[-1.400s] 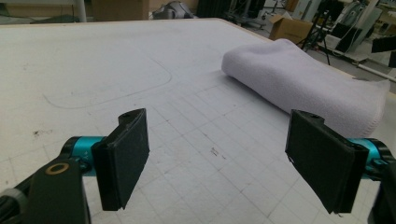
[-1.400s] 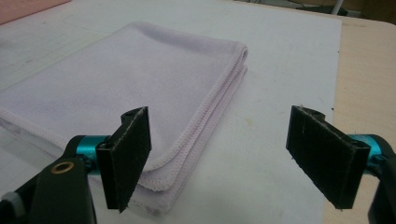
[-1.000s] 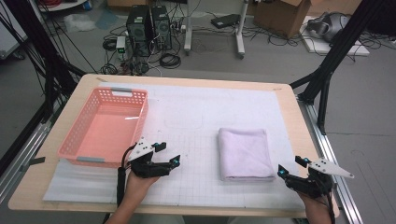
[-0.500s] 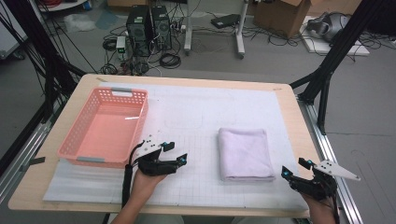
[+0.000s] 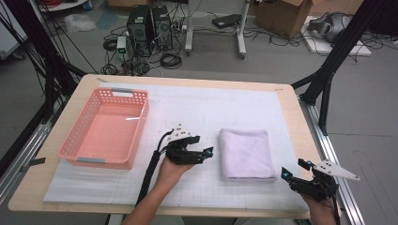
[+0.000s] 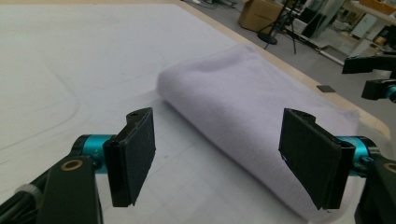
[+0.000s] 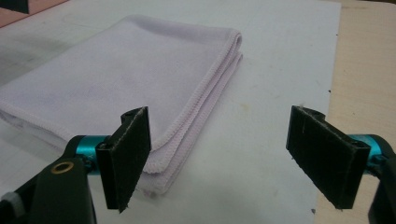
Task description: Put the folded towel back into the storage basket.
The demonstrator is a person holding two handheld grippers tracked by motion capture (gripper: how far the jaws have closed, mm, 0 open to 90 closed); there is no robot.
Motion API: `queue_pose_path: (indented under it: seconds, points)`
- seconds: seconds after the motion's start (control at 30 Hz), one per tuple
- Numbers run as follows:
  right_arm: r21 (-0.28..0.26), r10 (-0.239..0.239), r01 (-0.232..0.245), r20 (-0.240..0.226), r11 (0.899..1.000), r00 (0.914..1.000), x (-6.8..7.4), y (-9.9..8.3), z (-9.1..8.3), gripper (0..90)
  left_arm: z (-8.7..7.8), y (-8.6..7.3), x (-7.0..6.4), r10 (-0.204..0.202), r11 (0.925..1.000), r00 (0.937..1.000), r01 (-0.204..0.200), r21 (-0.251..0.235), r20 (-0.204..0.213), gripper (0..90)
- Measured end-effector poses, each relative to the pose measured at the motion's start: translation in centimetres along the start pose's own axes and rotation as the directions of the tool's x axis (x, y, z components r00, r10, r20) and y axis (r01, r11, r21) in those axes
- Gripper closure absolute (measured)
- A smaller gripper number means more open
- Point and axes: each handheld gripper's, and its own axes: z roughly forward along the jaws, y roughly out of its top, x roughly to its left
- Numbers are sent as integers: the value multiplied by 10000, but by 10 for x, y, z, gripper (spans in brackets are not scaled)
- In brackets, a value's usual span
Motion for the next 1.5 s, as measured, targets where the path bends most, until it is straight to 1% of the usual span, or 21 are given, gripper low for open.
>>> queue_pose_path:
  seconds: [0.1, 0.13, 0.2, 0.27, 0.33, 0.37, 0.47, 0.53, 0.7, 0.83, 0.93, 0.97, 1.07, 1.1, 1.13, 1.17, 1.2, 1.23, 1.33, 1.43, 1.5]
  points:
    - [29, -60, 60, -14, 10000, 10000, -1, 0, 2, 210, 18, 3, -9, 94, 9995, 9998, -100, 315, 171, 273]
    - [50, -29, 29, -12, 10000, 10000, -1, 0, 2, 210, 24, 4, -11, 106, 9991, 9998, -113, 413, 157, 273]
    - [63, -68, 69, -45, 10000, 10000, -1, 0, 3, 210, 35, 4, -12, 103, 9977, 9999, -105, 669, 33, 268]
    - [101, -94, 95, -100, 9999, 9999, 0, 0, 3, 210, 45, 4, -12, -119, 9958, 9997, 139, 904, -231, 263]
    - [50, -76, 77, -146, 10000, 9999, 0, 1, 4, 210, 53, 5, -12, -193, 9930, 9983, 257, 1153, -555, 260]
    - [56, -78, 79, -171, 10000, 9998, 0, 1, 4, 210, 56, 5, -12, -315, 9927, 9974, 388, 1140, -654, 254]
    - [48, -63, 64, -221, 10000, 9997, 0, 1, 4, 210, 65, 4, -11, -524, 9897, 9947, 635, 1281, -883, 242]
    - [54, 36, -35, -216, 10000, 9998, 0, 0, 4, 210, 71, 2, -11, -702, 9861, 9942, 815, 1451, -809, 237]
    - [-5, 31, -31, -234, 10000, 9997, -1, 1, 3, 210, 81, -4, -10, -907, 9777, 9927, 1039, 1826, -790, 233]
    - [22, 37, -37, -282, 10000, 9996, -1, 1, 4, 210, 83, -6, -9, -973, 9699, 9916, 1137, 2151, -852, 232]
    - [1, 57, -57, -295, 10000, 9995, -1, 0, 5, 210, 82, -6, -9, -900, 9690, 9920, 1077, 2225, -884, 240]
    - [37, 60, -59, -294, 10000, 9995, -1, 1, 5, 210, 82, -6, -9, -837, 9682, 9926, 1017, 2287, -875, 252]
    - [32, 71, -70, -299, 10000, 9995, -1, 1, 5, 210, 82, -6, -9, -915, 9669, 9925, 1080, 2314, -808, 296]
    - [41, 60, -59, -294, 10000, 9995, -1, 1, 5, 210, 82, -6, -10, -1035, 9654, 9926, 1156, 2338, -636, 344]
    - [43, 73, -72, -298, 10000, 9995, -1, 1, 6, 210, 84, -7, -9, -1502, 9589, 9886, 1474, 2424, -72, 467]
    - [74, 39, -37, -297, 10000, 9996, -1, 1, 6, 210, 85, -8, -11, -1468, 9600, 9891, 1451, 2394, -110, 543]
    - [85, 66, -63, -313, 9999, 9995, -1, 1, 6, 210, 86, -8, -12, -1363, 9624, 9906, 1351, 2358, -112, 564]
    - [57, 89, -88, -329, 9999, 9994, -1, 1, 6, 210, 86, -8, -11, -1470, 9622, 9891, 1444, 2311, -59, 589]
    - [-10, 125, -125, -358, 9999, 9993, 0, 2, 6, 210, 84, -8, -7, -1577, 9621, 9873, 1491, 2284, 201, 667]
    - [23, 73, -72, -379, 10000, 9993, 0, 2, 7, 210, 82, -9, -7, -1495, 9684, 9882, 1397, 2068, 326, 698]
    - [7, 61, -60, -391, 10000, 9992, 0, 2, 7, 210, 80, -10, -6, -1362, 9734, 9897, 1253, 1919, 446, 703]
